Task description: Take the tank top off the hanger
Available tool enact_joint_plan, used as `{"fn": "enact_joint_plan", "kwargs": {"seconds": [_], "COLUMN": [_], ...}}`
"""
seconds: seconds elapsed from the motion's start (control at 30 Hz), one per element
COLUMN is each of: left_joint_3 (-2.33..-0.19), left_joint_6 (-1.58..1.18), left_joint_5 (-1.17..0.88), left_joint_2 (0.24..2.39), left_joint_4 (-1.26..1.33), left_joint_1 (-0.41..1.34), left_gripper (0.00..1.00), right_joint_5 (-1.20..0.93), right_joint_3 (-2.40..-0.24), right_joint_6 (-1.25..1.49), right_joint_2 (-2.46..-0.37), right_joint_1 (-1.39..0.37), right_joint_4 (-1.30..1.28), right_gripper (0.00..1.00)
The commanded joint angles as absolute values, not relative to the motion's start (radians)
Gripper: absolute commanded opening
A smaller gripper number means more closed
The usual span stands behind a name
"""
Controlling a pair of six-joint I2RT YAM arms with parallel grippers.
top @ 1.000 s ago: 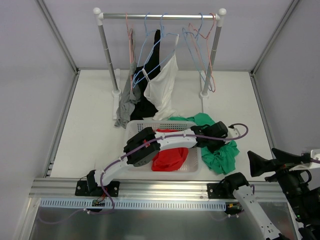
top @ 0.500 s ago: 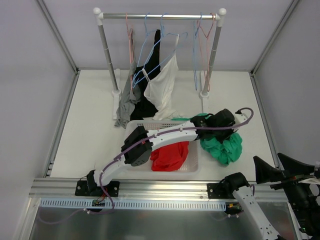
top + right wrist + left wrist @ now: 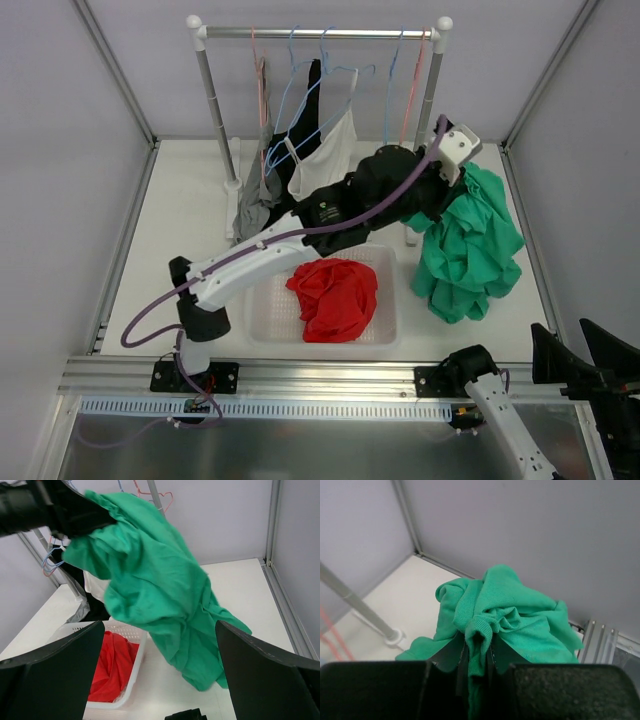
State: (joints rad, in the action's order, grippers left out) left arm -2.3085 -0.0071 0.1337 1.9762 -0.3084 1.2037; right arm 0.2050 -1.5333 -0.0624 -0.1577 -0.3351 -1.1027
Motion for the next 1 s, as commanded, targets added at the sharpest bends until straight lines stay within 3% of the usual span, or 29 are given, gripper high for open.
{"fn": "enact_joint_plan", "kwargs": {"seconds": [0.0, 0.27, 0.57, 0.97], "left_joint_3": [-2.252, -2.187, -2.304, -2.261], "left_joint_6": [0.051, 0.064, 0.103, 0.221], "left_joint_5": [0.270, 0.305, 0.301, 0.557], "left_joint_2": [1.839, 1.640, 1.533, 1.393], "left_joint_4": [-0.267, -0.267, -0.267, -0.265], "left_joint_1": [1.201, 1.189, 1.189, 1.187], "left_gripper": [0.00, 0.00, 0.00, 0.00], "right_joint_5": [0.244, 0.261, 0.265, 0.227], "right_joint_3": [-1.546, -1.488, -1.419, -1.373], "right_joint_6": [-0.051, -0.035, -0.025, -0.005], "right_joint_2": [-0.147, -0.144, -0.155, -0.176], "right_joint_1": [-0.330, -0.330, -0.330, -0.330], "right_joint_4": [-1.051, -1.009, -0.968, -0.936], "right_gripper": [1.00, 0.99, 1.00, 1.00]}}
